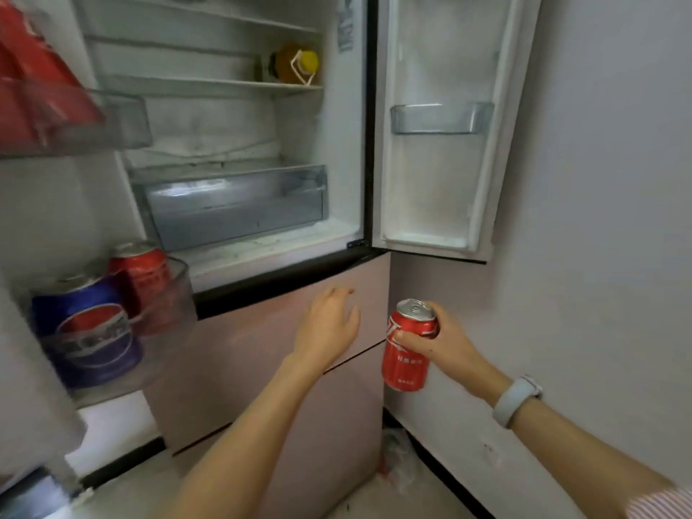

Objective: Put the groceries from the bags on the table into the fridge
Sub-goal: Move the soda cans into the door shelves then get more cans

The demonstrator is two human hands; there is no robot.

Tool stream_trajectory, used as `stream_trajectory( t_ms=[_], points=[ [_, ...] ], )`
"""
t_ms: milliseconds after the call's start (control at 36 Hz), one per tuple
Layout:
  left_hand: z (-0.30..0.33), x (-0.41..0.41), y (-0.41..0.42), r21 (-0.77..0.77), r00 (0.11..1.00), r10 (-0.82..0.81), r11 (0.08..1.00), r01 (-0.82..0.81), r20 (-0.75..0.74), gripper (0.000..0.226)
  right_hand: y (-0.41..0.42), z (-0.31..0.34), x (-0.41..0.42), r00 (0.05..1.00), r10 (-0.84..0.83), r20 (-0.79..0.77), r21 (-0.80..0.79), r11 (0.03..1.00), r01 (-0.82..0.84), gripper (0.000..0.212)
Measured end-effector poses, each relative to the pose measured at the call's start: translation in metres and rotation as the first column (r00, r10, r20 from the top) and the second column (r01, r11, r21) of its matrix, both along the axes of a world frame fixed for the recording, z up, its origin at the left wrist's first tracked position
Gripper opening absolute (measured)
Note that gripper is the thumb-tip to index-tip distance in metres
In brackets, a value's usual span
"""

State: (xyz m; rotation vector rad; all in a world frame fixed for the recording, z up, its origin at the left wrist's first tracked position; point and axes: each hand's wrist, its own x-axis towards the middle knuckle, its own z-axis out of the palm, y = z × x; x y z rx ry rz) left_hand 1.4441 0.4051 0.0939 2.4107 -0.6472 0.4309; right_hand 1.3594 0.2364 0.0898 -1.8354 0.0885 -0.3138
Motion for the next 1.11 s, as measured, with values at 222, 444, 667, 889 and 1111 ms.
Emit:
stream_trajectory(
  t_ms=[222, 444, 667, 889, 1111],
  points=[
    [0.077, 0.093, -0.084, -0.029, 0.977, -0.073, 0.996, 0.080, 0.202, 0.040, -0.074, 0.075, 0.081, 0.966, -0.120, 0.228, -0.012, 0.992, 0.126, 0.048],
    [0.094, 0.175, -0.141, -0.100, 0.916, -0.049, 0.990, 0.097, 0.398, 0.047, -0.139, 0.114, 0.146, 0.873, -0.195, 0.447, 0.068, 0.981, 0.183, 0.051],
    [0.171, 0.226, -0.174, -0.193, 0.754, 0.008, 0.968, 0.159, 0.657, 0.058, -0.149, 0.197, 0.168, 0.735, -0.070, 0.675, -0.007, 0.995, 0.101, 0.043],
    [0.195, 0.252, -0.186, -0.190, 0.614, -0.070, 0.918, 0.348, 0.786, 0.033, -0.158, 0.236, 0.180, 0.682, -0.129, 0.720, 0.042, 0.989, 0.143, 0.054],
    [0.198, 0.265, -0.182, -0.063, 0.496, -0.199, 0.885, 0.462, 0.845, 0.029, -0.159, 0.290, 0.194, 0.620, -0.303, 0.724, 0.228, 0.953, 0.198, 0.051]
  ],
)
